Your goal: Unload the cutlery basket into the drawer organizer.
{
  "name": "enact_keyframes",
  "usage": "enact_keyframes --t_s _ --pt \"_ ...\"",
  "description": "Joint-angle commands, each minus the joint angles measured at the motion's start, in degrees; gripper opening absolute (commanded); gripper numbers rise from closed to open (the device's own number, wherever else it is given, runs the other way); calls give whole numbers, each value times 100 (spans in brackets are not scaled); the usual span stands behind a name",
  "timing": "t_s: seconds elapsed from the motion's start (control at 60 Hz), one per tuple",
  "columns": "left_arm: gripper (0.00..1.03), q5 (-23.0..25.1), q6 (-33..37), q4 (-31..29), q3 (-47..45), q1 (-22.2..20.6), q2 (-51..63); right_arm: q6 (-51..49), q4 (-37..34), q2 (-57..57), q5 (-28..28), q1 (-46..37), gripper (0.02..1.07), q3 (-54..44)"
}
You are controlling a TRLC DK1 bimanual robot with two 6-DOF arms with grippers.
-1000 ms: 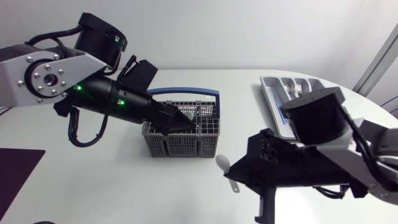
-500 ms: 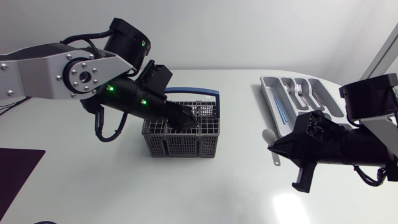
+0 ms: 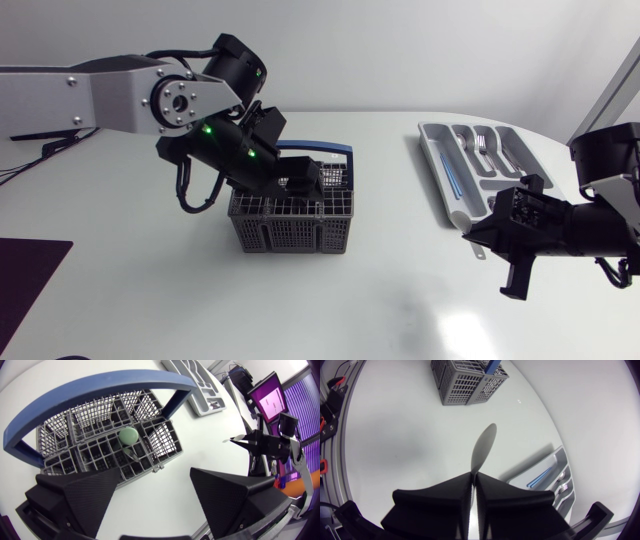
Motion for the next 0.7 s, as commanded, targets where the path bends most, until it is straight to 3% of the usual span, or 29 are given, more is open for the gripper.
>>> enact_keyframes --t_s 0.0,0.35,0.417,0.683 --pt "98 -114 -443 -86 232 53 158 -561 -41 290 32 -250 7 256" --pt "98 -185 -1120 221 135 9 123 -1757 3 1424 67 -1244 7 1012" --pt "98 -439 -1269 230 117 -18 140 -1976 82 1529 67 -1367 7 1126" --pt "98 -659 -2122 309 -15 -88 123 -2750 759 1995 76 -1788 7 1425"
